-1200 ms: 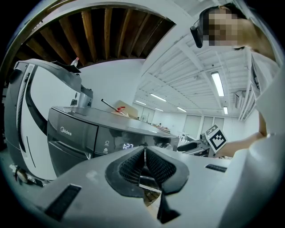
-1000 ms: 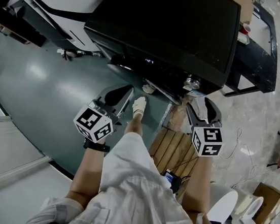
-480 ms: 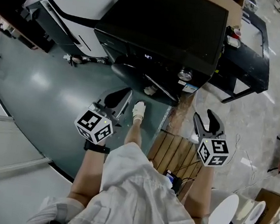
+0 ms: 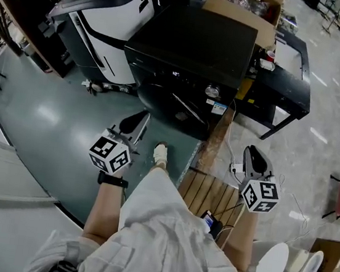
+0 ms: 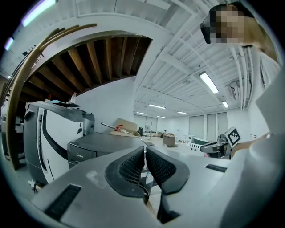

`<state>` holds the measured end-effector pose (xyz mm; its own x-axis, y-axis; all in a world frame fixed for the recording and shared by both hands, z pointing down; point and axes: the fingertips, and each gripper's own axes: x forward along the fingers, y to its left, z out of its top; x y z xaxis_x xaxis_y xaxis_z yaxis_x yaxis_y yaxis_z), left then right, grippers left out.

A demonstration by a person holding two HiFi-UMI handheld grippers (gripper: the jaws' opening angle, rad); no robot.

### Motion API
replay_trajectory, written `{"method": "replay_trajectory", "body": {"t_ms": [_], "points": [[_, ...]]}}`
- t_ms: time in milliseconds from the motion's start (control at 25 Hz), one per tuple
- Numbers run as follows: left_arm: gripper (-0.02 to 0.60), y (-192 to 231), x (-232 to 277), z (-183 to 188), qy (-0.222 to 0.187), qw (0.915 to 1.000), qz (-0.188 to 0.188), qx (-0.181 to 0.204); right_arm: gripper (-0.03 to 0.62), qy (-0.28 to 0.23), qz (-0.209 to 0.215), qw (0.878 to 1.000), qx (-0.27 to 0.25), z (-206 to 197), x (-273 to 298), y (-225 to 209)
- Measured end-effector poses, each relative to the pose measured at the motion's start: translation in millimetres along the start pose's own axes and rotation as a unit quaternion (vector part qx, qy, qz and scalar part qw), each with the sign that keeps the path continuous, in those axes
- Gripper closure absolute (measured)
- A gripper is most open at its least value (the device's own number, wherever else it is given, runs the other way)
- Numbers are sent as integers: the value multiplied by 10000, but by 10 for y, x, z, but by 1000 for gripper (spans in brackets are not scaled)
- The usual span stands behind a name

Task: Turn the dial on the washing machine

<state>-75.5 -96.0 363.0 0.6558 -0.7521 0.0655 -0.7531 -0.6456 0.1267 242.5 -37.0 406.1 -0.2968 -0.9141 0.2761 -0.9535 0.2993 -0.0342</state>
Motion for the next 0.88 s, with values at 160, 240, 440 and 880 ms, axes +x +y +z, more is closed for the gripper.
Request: {"method": "replay_trajectory", "body": {"t_ms": [160, 240, 440, 880], "points": [[565, -94, -114, 179, -112, 9999, 2, 109, 592, -426, -277, 9986, -123, 202, -293, -59], [565, -116, -161, 253, -133, 9998, -18, 175, 592, -519, -371, 9977, -229, 269, -396, -47], [565, -137, -245, 350, -208, 9996, -19, 215, 594, -607, -530, 9956, -471, 380, -522, 2], [565, -226, -306, 247, -131, 9994, -248, 204, 594, -624, -701, 9942, -517, 352, -715, 89]]}}
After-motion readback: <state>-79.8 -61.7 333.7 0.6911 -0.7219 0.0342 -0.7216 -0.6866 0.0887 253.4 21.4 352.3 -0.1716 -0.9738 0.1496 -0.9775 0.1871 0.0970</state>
